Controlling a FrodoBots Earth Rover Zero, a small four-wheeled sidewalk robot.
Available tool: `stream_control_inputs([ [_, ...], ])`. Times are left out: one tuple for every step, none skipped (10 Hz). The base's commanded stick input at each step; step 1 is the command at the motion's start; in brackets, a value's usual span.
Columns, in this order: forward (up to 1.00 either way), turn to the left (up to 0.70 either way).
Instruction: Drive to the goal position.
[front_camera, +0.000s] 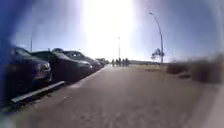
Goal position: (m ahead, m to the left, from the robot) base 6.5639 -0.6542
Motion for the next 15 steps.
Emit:
stream_control_inputs([
  [1.0, 0.0],
  [1.0, 0.0],
  [1.0, 0.0],
  [1.0, 0.0],
  [1.0, 0.0],
  [1.0, 0.0],
  [1.0, 0.0],
  [1.0, 0.0],
  [1.0, 0.0],
  [1.0, 0.0],
  [1.0, 0.0],
  [1.0, 0.0],
  [1.0, 0.0],
  [1.0, 0.0],
  [1.0, 0.0],
])
